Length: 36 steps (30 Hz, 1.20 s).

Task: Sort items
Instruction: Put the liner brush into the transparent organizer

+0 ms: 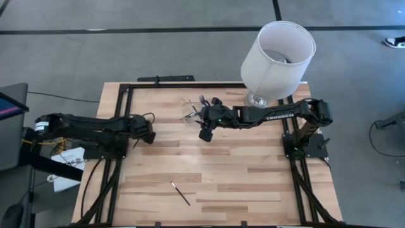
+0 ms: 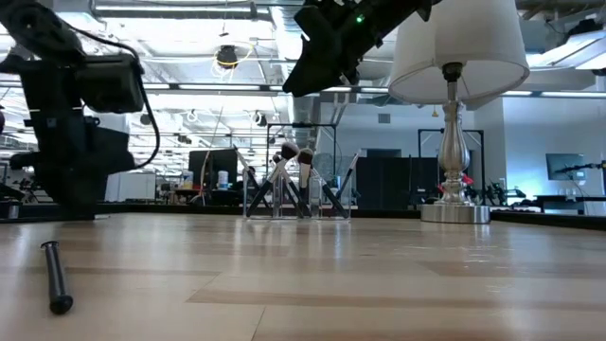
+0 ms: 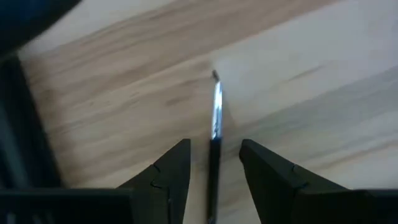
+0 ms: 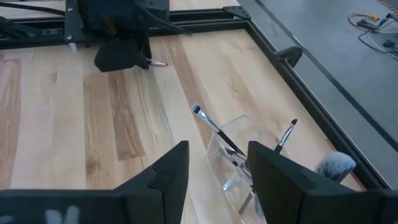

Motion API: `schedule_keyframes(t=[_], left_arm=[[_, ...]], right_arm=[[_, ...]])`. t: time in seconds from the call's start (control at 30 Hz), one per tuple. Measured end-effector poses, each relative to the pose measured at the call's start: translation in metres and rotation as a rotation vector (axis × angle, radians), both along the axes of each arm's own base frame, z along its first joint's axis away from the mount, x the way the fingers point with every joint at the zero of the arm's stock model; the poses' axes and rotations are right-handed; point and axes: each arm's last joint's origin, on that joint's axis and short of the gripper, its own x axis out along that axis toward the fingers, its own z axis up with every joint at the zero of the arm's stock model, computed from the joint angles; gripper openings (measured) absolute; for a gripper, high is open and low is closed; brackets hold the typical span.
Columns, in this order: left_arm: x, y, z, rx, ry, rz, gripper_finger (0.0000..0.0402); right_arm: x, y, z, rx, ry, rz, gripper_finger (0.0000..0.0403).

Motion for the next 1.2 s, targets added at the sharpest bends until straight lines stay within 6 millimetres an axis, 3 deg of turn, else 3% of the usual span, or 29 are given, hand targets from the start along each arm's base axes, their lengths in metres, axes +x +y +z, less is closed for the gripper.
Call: schedule_keyframes(t=[0.13,0.37,0.67,0.9,1.2], left_arm=[[0.001,-0.001,-0.005,0.042,-0.051,0.008,0.0117],[0.009,-0.004,-0.005,0.092,-0.161,0.025,0.0013],[0.04,-0.008,-0.009,0.079,-0.493,0.026,0.001],[0.054,-0.016,-0.029,0.158,-0.548,0.0,0.0006],[0.067,-0.019,-0.028,0.192,-0.644,-0.073,0.0004]], right_arm=[[0.0,0.0,0.0,0.001,0.0,0.0,0.0151],[0.0,0.0,0.0,0.001,0.0,0.001,0.0151],[0.0,0.0,0.0,0.001,0.0,0.001,0.015],[-0.001,0.005,-0.003,0.03,0.031,0.048,0.0149],[0.0,0.028,-0.007,0.111,0.048,0.178,0.0143]])
